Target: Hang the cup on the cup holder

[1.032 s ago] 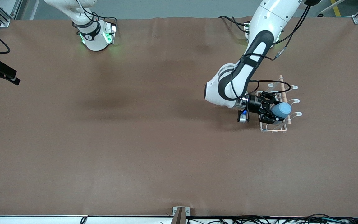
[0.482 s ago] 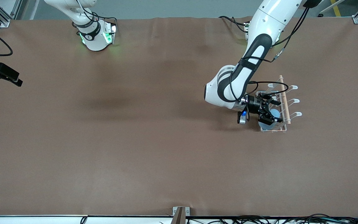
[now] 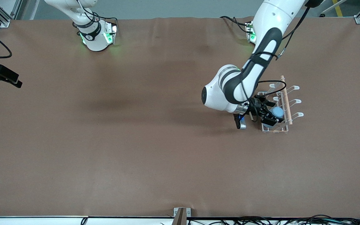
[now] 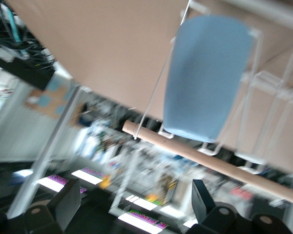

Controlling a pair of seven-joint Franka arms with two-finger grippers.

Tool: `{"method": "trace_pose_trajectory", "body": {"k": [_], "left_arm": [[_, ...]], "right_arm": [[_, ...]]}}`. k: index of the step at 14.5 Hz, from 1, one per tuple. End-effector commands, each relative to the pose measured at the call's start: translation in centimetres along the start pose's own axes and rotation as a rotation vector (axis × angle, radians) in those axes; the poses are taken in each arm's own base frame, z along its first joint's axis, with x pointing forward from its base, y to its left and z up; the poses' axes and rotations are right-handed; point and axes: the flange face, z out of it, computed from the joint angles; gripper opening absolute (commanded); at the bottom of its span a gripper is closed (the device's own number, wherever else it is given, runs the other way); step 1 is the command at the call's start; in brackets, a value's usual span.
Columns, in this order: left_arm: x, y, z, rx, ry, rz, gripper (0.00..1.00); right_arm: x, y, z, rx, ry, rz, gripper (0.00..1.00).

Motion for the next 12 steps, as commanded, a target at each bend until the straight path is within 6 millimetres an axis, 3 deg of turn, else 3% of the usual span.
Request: {"method": "trace_pose_trajectory", "body": {"k": [1, 4, 7, 9, 12], "left_arm": [[-3.0, -4.8, -2.1, -0.211, 0.148, -0.11, 1.0], [-6.0, -8.2, -3.6, -0.375, 0.269, -0.224, 1.0], [-9.8, -11.2, -5.4, -0.381, 0.351, -0.31, 1.0], [-14.4, -13.2, -5.7, -0.413, 0.409, -0.375, 1.0], [-19.4, -15.3, -5.3, -0.464, 0.492, -0.446, 1.0]], "right_arm": [[0.3, -0.6, -0.2, -0.021, -0.006, -0.018, 1.0], [0.3, -0.7, -0.2, -0.021, -0.008, -0.013, 1.0], [0.2, -0.8, -0.2, -0.021, -0.009, -0.018, 1.0], [0.2, -1.2, -0.3, -0.021, -0.008, -0.021, 1.0], [0.1, -1.2, -0.2, -0.021, -0.015, -0.021, 1.0]]}}
